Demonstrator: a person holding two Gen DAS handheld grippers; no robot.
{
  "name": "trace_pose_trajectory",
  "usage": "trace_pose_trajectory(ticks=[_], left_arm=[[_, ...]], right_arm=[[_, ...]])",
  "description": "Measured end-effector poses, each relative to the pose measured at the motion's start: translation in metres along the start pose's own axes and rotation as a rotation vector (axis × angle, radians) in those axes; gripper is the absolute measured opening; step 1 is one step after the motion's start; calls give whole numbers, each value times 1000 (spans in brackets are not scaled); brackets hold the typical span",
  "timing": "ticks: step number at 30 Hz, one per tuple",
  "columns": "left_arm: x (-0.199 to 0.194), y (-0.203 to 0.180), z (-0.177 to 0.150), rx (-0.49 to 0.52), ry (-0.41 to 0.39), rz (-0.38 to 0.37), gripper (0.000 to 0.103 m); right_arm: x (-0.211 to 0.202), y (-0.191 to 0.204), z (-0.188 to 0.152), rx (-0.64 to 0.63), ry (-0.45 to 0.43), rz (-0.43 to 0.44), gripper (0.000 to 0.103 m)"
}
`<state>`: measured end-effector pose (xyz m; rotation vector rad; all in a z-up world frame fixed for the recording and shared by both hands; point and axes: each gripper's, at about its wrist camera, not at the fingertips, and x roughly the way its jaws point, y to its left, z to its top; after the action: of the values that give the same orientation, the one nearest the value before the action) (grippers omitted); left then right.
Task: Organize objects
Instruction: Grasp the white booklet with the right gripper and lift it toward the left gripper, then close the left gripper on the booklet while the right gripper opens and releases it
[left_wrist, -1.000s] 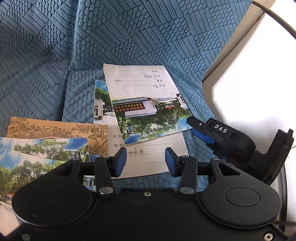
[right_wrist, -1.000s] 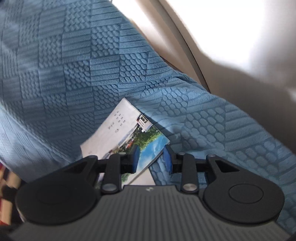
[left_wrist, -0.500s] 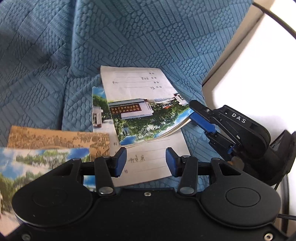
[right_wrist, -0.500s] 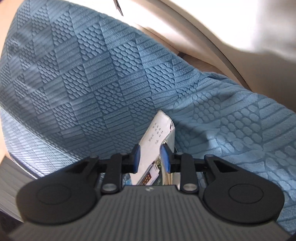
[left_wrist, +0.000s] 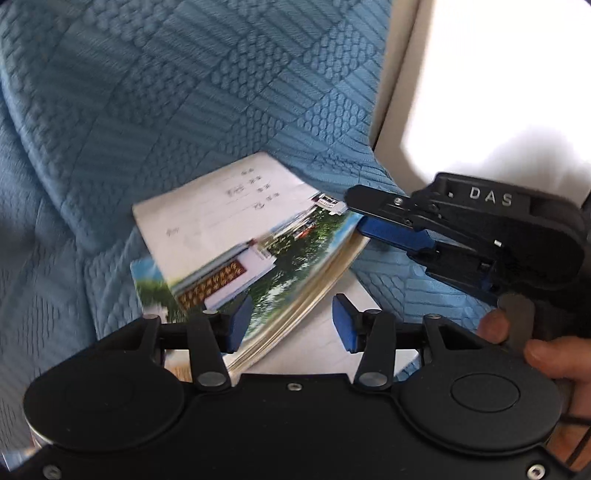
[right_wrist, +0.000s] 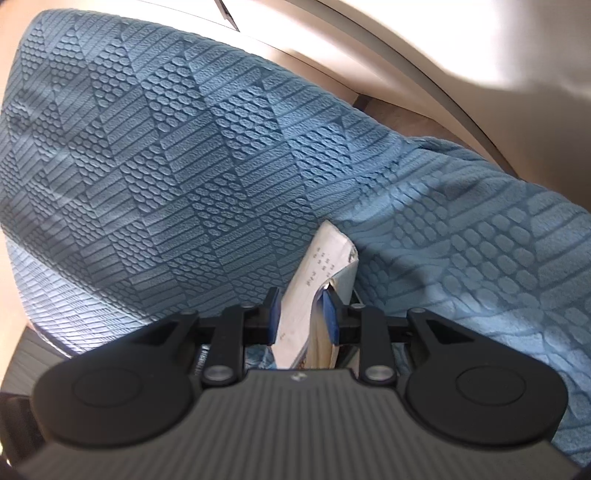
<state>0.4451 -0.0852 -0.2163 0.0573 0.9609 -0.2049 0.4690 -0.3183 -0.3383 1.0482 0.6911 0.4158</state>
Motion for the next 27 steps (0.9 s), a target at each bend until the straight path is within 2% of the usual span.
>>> trace_pose_trajectory(ticks=[5,14,20,26,27], left_arm=[[12,-3,4,51,9,-20,49],[24,-17,7,196,-1,16,51],[36,-27,5,276,-6,101,53],[46,-15,1,261,19,175,54],[47,-14,0,261,17,186,50]], right_arm=[[6,-3,6,26,6,21,28],[7,-6,9,48,7,39,28],[6,-6,9,54,7,52,28],[7,-6,9,53,10,51,28],[7,-6,9,51,11,53,28]])
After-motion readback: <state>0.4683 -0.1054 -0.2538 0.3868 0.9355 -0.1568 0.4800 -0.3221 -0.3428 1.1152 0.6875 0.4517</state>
